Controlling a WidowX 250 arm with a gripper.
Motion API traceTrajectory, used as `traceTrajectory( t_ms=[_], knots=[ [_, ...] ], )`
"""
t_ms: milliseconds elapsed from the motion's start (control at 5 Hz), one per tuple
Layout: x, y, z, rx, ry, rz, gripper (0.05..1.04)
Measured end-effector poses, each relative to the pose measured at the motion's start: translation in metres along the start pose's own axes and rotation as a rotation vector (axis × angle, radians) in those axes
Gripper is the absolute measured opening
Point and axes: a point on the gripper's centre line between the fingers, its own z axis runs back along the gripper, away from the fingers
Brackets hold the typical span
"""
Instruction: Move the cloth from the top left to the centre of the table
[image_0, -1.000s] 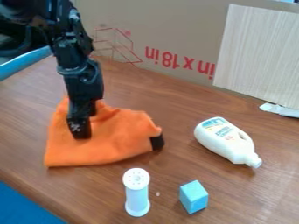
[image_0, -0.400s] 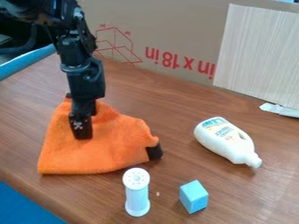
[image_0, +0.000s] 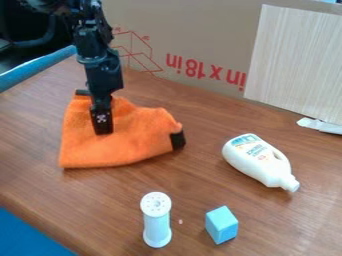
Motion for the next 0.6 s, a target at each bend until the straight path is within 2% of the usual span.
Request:
traceTrajectory(
  t_ms=[600],
  knots=[
    [0.016,0.059,-0.001,0.048,-0.020,0.137,1.001]
  ],
)
